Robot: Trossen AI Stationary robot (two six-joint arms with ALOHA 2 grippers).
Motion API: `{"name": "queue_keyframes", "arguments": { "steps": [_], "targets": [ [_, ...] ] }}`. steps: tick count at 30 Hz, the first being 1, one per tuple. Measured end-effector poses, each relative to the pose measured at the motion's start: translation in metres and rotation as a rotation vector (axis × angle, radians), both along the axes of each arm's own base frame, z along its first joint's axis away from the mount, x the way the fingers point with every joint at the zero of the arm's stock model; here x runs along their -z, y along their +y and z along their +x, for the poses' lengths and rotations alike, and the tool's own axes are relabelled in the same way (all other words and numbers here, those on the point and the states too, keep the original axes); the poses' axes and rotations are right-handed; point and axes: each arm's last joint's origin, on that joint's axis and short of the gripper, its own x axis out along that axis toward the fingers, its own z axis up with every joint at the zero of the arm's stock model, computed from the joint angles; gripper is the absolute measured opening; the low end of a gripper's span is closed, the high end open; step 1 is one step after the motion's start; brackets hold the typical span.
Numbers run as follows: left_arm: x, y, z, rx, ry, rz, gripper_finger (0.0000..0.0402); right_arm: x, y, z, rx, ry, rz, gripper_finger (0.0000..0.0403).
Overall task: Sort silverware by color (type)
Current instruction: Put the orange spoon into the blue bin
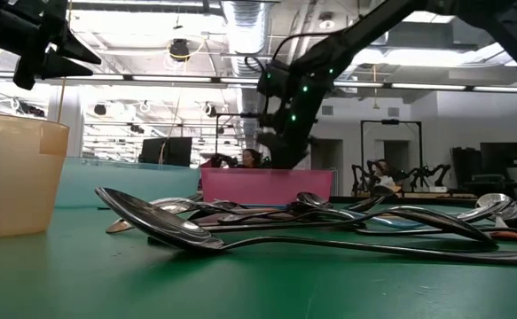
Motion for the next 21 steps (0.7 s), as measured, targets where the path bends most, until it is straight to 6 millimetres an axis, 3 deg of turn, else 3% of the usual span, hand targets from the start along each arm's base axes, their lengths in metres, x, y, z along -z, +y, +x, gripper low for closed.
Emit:
{"name": "queue_keyframes", "arguments": {
  "steps": [7, 21],
  "targets": [
    [0.000, 0.000, 0.000, -0.001, 0.001, 0.000, 0.0158, 0.024, -0.006, 0.001, -0.005, 0.012, 0.102, 0.0203],
    [0.000, 0.000, 0.000, -0.017, 0.001, 0.002, 0.0158, 0.027, -0.008, -0.006, -0.003, 0.035, 0.189, 0.0189]
  ]
}}
